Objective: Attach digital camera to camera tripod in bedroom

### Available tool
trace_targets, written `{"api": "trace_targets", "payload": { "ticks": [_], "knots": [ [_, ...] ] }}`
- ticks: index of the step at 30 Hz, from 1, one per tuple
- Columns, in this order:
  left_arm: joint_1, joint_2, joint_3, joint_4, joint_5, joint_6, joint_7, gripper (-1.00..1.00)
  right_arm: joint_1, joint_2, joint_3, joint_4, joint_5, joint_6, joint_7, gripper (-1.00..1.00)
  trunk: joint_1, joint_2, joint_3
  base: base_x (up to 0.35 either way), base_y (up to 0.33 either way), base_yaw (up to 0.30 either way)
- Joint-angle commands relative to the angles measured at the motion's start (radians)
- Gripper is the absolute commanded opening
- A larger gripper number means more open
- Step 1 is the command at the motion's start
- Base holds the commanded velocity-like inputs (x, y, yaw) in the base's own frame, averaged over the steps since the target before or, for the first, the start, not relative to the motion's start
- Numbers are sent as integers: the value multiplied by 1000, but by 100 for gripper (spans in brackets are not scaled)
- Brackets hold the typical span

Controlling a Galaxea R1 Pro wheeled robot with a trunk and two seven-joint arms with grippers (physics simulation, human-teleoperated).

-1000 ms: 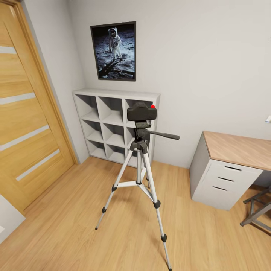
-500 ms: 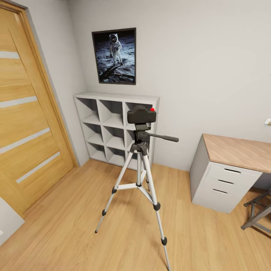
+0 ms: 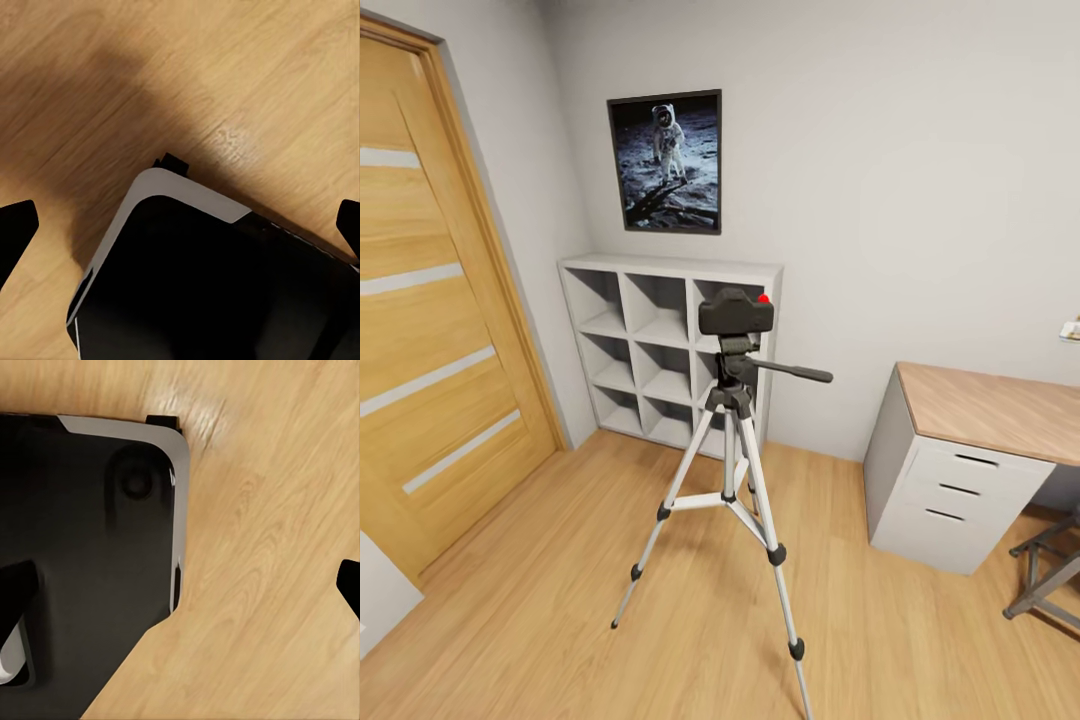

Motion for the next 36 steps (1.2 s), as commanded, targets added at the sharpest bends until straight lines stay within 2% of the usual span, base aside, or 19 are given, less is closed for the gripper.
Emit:
{"api": "trace_targets", "payload": {
  "ticks": [1,11,28,36],
  "knots": [
    [0,0,-8,-1,5,-2,4,100,-1,-1,-9,2,9,1,2,100,1,-2,0,0,0,0],
    [-1,0,-9,-1,1,-3,4,100,-2,-6,-9,2,7,-1,0,100,1,-2,16,0,0,0],
    [-1,0,-9,-1,1,-3,4,100,-1,-1,-9,2,7,-23,-2,100,1,-2,43,0,0,0],
    [0,0,-9,-1,1,-3,4,100,-1,0,-9,2,7,-34,-31,100,1,-2,56,0,0,0]
  ]
}}
